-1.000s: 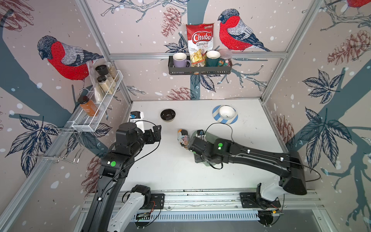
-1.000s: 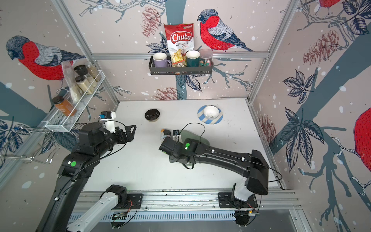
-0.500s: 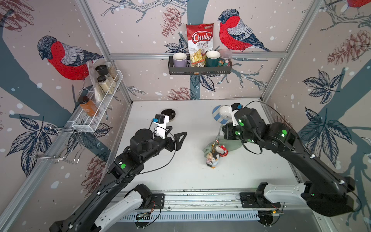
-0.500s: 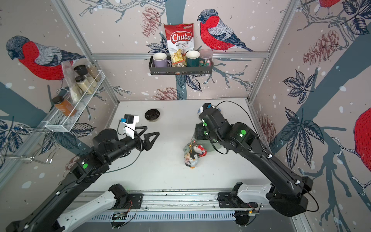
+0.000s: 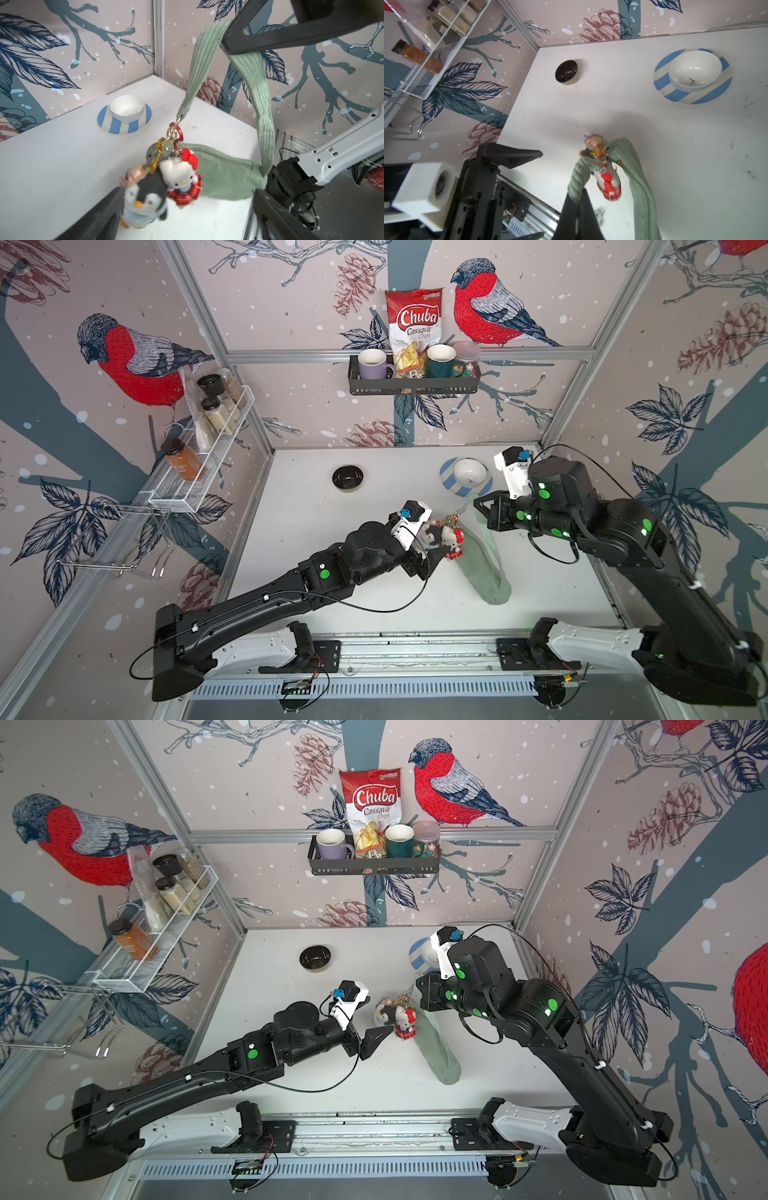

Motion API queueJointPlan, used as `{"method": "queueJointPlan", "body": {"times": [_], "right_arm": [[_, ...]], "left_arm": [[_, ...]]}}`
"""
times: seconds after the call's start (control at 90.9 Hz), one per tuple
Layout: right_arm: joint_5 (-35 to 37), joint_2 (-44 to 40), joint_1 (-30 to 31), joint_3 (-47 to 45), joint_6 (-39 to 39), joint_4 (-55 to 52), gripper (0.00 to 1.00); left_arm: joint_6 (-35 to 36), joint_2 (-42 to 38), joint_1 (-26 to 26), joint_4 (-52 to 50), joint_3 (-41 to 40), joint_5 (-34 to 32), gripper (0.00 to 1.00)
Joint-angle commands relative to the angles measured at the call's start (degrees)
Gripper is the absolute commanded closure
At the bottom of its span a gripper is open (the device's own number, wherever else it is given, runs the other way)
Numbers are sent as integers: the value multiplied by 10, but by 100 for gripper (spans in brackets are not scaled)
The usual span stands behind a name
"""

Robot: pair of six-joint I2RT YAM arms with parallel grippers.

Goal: Remove the decoration from the bag
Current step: Pick up the bag from the center of the board.

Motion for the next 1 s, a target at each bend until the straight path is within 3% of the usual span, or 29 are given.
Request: {"method": "queueJointPlan", "body": {"times": [0.0,0.209,0.385,0.594,0.858,0.99], "right_arm": [[-36,-11,-1,11,-14,27,100],[-65,-13,-2,29,-12,31,100],[-94,-25,-2,25,13,56,100],[-136,-46,-2,25,23,81,100],[-142,-63,-2,13,36,109,100],[-151,-63,-2,12,41,122,100]], "left_arm": [[26,-1,-1,66,-12,-1,4],[13,14,27,11,26,37,17],[-4,27,27,31,36,92,40],[1,42,27,27,61,128,45],[-20,68,24,59,74,182,64],[-17,81,22,59,85,186,64]]}}
